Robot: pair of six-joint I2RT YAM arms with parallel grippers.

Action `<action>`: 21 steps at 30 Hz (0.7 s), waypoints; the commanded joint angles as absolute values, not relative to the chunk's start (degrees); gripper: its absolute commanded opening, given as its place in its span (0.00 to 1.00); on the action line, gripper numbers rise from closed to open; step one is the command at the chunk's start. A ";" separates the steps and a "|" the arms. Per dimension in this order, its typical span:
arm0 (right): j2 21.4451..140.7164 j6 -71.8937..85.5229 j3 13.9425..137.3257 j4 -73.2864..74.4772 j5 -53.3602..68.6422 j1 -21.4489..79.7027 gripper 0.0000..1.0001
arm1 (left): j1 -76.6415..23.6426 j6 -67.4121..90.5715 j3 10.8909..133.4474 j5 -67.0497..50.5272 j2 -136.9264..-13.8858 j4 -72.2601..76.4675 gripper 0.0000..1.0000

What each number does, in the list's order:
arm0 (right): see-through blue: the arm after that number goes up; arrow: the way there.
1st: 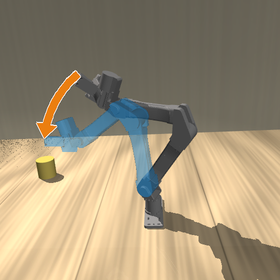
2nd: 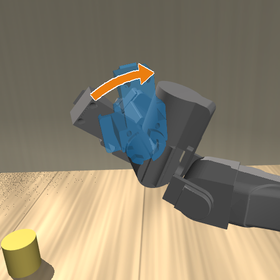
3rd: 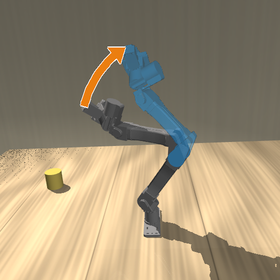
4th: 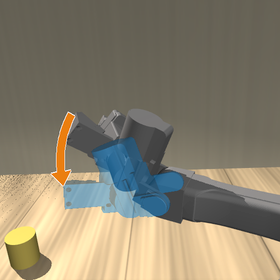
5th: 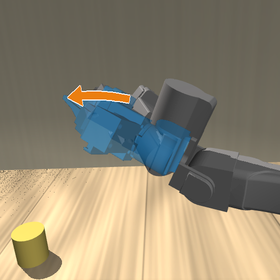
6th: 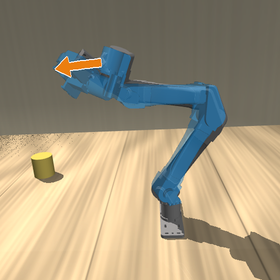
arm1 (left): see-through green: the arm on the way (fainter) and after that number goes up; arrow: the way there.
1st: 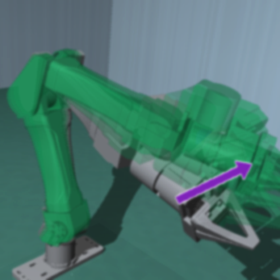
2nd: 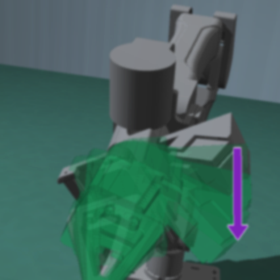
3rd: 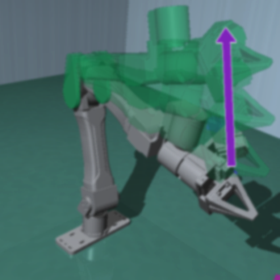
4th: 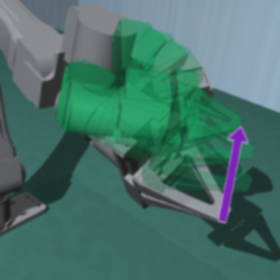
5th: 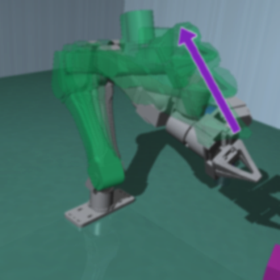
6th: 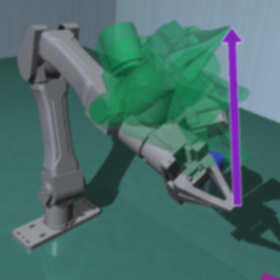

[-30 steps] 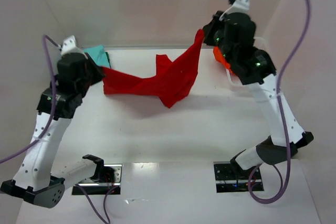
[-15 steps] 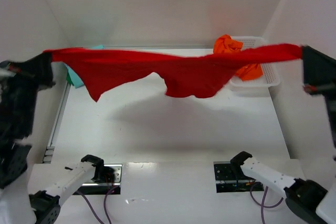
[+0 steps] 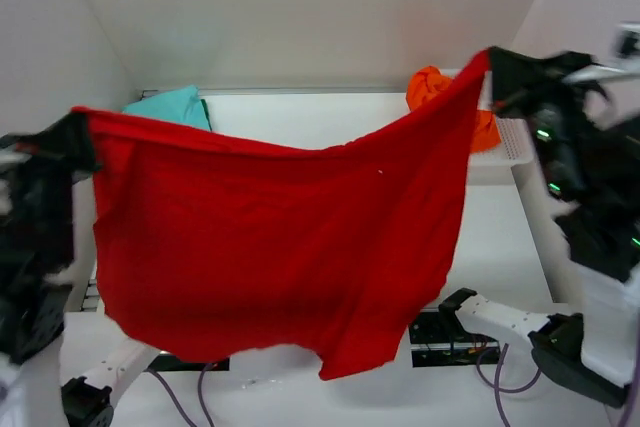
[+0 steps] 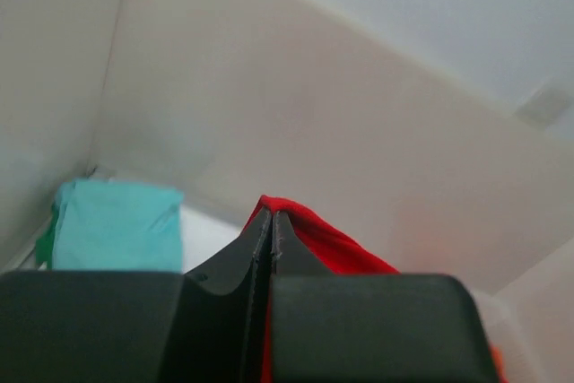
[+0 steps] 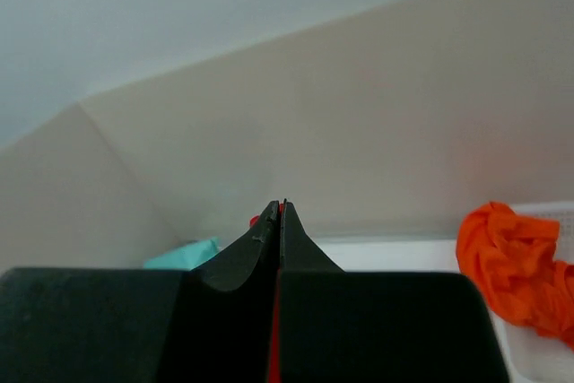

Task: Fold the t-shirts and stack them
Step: Flatten out the tshirt

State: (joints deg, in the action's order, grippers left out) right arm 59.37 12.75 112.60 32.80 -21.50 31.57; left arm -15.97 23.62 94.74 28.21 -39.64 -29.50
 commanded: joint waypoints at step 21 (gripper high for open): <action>88.76 19.07 86.56 8.18 -17.84 18.63 0.00 | -5.19 34.99 68.55 25.23 -78.04 -8.01 0.00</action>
State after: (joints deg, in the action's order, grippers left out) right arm 85.47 17.80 81.28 15.73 -19.03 20.10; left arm -8.03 34.72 65.06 27.94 -75.40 -15.05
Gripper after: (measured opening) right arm 0.006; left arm 0.004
